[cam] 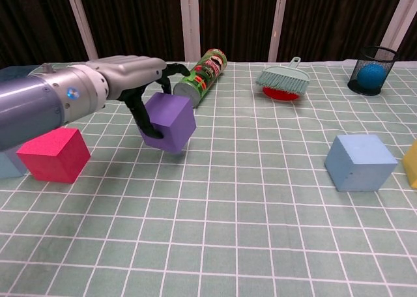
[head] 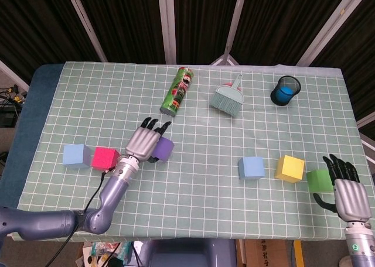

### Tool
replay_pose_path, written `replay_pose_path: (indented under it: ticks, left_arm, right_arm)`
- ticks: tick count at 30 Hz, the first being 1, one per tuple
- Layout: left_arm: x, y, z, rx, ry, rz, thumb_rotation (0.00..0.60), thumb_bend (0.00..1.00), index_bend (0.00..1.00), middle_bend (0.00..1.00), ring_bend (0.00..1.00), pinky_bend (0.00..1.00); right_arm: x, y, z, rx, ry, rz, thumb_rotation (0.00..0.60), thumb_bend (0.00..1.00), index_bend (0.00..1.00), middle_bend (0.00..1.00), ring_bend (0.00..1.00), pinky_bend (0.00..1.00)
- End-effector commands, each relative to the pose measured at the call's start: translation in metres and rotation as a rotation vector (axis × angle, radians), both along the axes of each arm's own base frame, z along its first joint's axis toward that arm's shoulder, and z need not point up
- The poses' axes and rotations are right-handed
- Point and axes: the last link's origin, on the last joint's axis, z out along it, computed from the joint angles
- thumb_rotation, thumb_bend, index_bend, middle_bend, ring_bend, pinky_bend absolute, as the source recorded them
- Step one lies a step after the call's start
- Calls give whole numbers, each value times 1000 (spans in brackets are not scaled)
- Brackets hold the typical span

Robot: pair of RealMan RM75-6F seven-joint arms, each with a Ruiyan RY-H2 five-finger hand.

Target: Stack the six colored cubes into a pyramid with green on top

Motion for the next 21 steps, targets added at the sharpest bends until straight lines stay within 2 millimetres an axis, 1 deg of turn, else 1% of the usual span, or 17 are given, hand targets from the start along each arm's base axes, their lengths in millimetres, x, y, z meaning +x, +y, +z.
replay_pose_path:
  ticks: [1, 9, 21]
  left_arm:
    - [25, 1, -9, 16, -10, 40, 600, 251, 53, 459, 95, 67]
    - [54, 5, -28, 30, -9, 131, 600, 251, 61, 466, 95, 67]
    - [79, 13, -49, 60, 9, 173, 600, 256, 70, 469, 95, 67]
  right_arm:
    - [0, 0, 1, -1, -3, -1, 600, 272, 0, 0, 0, 0]
    - [0, 0, 1, 4, -16, -3, 600, 272, 0, 0, 0, 0]
    - [-1, -1, 3, 4, -31, -7, 600, 272, 0, 0, 0, 0]
